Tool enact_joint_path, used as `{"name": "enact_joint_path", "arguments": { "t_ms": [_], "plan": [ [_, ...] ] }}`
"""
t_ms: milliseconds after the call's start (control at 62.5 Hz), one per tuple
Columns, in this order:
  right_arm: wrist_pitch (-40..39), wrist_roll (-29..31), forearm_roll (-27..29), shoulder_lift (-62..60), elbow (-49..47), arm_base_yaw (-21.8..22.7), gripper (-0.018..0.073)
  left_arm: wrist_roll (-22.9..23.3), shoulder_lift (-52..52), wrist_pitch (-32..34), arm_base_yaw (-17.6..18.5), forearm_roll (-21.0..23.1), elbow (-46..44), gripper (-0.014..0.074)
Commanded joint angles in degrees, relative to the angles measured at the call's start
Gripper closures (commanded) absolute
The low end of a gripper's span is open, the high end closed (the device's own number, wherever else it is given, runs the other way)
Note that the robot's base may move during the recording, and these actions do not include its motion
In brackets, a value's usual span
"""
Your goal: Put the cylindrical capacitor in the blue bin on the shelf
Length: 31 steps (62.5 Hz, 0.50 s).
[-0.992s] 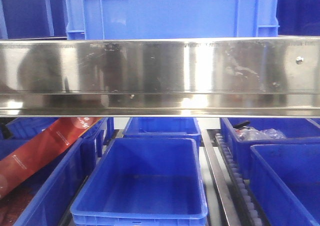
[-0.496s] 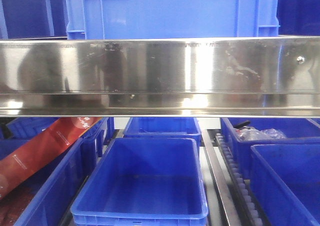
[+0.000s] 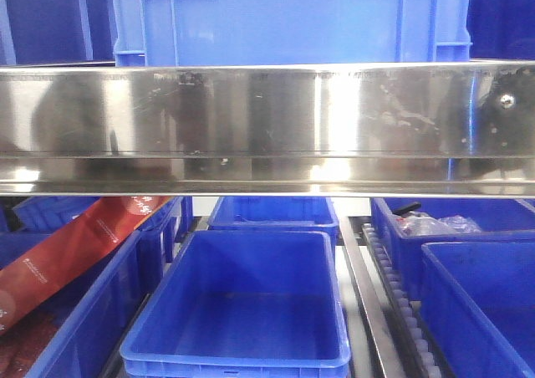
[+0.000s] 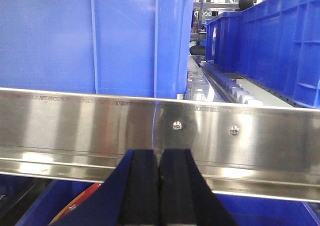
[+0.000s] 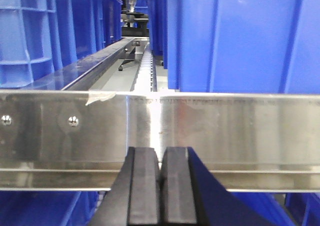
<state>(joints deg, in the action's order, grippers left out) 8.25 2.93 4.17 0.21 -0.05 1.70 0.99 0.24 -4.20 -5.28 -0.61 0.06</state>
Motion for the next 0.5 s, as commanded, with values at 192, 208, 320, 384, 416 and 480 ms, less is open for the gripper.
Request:
{"name": "enact_joint_path", "arguments": {
  "t_ms": [192, 208, 320, 384, 416, 480],
  "plan": [
    [-1.1, -0.2, -0.8, -0.2, 0.1, -0.2, 0.0713, 0.1, -0.2, 1.1, -0.3, -0.1, -0.1, 0.0708],
    [-1.1, -0.2, -0.8, -0.2, 0.1, -0.2, 0.0713, 0.1, -0.2, 1.1, -0.3, -0.1, -0.1, 0.0708],
    [-1.1, -0.2, -0.8, -0.2, 0.1, -0.2, 0.0713, 0.1, -0.2, 1.1, -0.3, -0.1, -0.1, 0.0708],
    [-1.1, -0.2, -0.8, -0.2, 0.1, -0.2, 0.0713, 0.1, -0.2, 1.1, -0.3, -0.1, -0.1, 0.0708],
    [-1.1, -0.2, -0.8, -0.2, 0.1, -0.2, 0.0713, 0.1, -0.2, 1.1, -0.3, -0.1, -0.1, 0.0708],
    [-1.1, -0.2, -0.8, -0.2, 0.1, -0.2, 0.0713, 0.1, -0.2, 1.1, -0.3, -0.1, -0.1, 0.0708]
  ]
}}
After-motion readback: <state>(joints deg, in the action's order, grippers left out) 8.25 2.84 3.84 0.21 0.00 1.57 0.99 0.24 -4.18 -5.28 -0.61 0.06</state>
